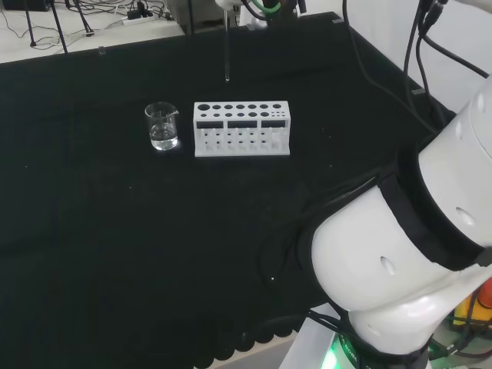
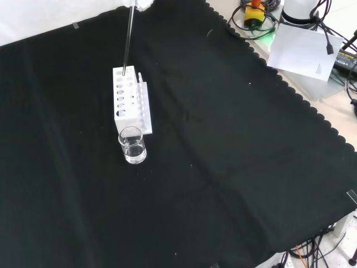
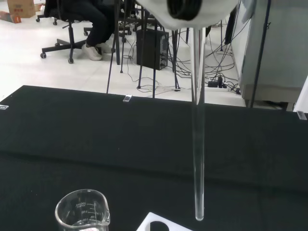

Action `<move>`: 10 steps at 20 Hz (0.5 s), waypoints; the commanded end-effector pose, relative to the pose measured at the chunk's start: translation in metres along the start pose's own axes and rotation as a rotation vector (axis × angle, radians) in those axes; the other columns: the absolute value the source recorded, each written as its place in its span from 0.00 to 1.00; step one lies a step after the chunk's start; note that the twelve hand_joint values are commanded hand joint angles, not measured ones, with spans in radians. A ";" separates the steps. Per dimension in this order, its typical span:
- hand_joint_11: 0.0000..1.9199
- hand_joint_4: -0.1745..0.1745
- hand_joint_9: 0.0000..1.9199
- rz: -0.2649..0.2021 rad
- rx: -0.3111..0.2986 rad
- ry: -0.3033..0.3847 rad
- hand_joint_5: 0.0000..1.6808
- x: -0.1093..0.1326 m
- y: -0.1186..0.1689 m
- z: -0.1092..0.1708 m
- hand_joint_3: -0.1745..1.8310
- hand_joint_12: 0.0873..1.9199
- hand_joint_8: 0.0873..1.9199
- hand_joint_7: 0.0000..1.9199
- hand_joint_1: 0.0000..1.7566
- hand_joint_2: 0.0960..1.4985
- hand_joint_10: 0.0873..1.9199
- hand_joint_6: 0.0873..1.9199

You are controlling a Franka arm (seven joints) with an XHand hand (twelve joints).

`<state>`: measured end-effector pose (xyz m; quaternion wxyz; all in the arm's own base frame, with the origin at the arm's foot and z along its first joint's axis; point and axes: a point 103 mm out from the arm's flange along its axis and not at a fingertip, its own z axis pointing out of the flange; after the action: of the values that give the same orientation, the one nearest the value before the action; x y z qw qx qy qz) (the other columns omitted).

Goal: Stir in the beaker to the left of the white test tube rack with the glass rod.

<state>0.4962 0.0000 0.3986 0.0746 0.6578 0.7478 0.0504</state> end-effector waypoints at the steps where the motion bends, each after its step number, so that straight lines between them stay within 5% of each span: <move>1: 0.74 0.00 0.83 -0.009 0.003 0.010 0.68 0.003 0.003 0.001 0.15 0.57 0.52 0.60 0.74 0.64 0.47 0.19; 10: 0.74 0.00 0.83 -0.079 -0.009 0.043 0.68 0.036 0.023 -0.008 0.14 0.57 0.52 0.60 0.74 0.64 0.47 0.19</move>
<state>0.5063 0.0173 0.4050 0.0701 0.6436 0.7600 0.0576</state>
